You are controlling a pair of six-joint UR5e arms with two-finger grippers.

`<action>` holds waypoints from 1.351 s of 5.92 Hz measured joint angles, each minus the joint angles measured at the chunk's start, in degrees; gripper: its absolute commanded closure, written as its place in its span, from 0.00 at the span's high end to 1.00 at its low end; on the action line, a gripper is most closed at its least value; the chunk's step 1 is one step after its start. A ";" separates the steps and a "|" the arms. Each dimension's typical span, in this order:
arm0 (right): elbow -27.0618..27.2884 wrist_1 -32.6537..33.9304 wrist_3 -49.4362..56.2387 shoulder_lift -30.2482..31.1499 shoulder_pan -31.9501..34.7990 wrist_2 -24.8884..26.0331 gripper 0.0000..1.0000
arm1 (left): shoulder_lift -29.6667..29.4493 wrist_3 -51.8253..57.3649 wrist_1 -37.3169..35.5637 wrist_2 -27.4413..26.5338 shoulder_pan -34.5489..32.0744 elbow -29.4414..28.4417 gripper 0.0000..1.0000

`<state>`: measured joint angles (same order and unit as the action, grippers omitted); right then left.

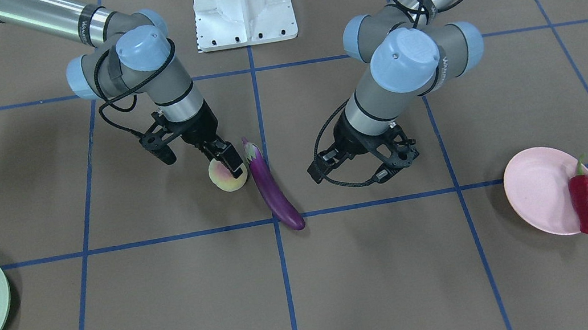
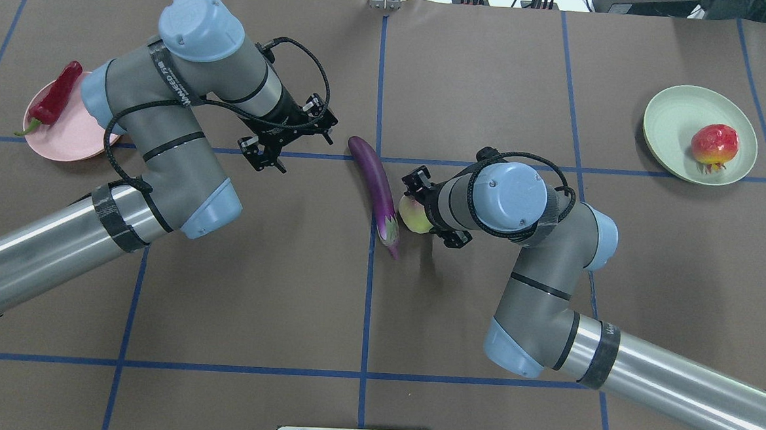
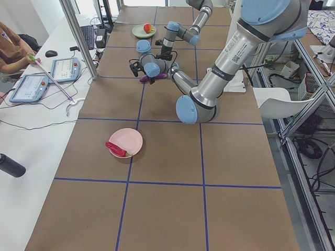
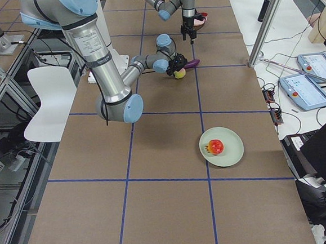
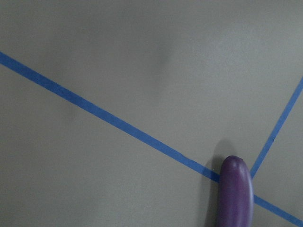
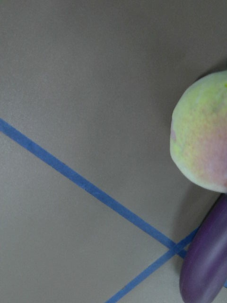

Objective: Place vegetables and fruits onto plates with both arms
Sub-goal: 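Carry the peach to the green plate while the left gripper grasps the eggplant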

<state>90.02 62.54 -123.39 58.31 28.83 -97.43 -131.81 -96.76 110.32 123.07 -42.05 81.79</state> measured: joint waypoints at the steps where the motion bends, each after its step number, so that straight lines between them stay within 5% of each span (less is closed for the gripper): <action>1: 0.02 0.23 0.26 0.26 0.57 -0.57 0.00 | -0.83 -0.80 -0.02 -0.74 0.90 -0.37 1.00; 4: 3.07 4.96 10.04 3.22 15.80 -16.79 0.00 | -6.41 -2.26 -0.02 -5.42 5.43 -5.67 1.00; 6: 3.25 11.94 23.48 4.00 23.98 -20.03 0.00 | -12.00 -3.84 0.20 -9.46 8.63 -12.64 1.00; 8: 2.75 16.87 34.95 4.84 29.44 -20.18 0.00 | -13.73 -3.94 0.52 -11.92 10.28 -16.05 0.78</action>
<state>92.77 79.41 -88.44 63.14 58.27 -117.61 -145.55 -100.70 110.85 111.14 -31.77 65.75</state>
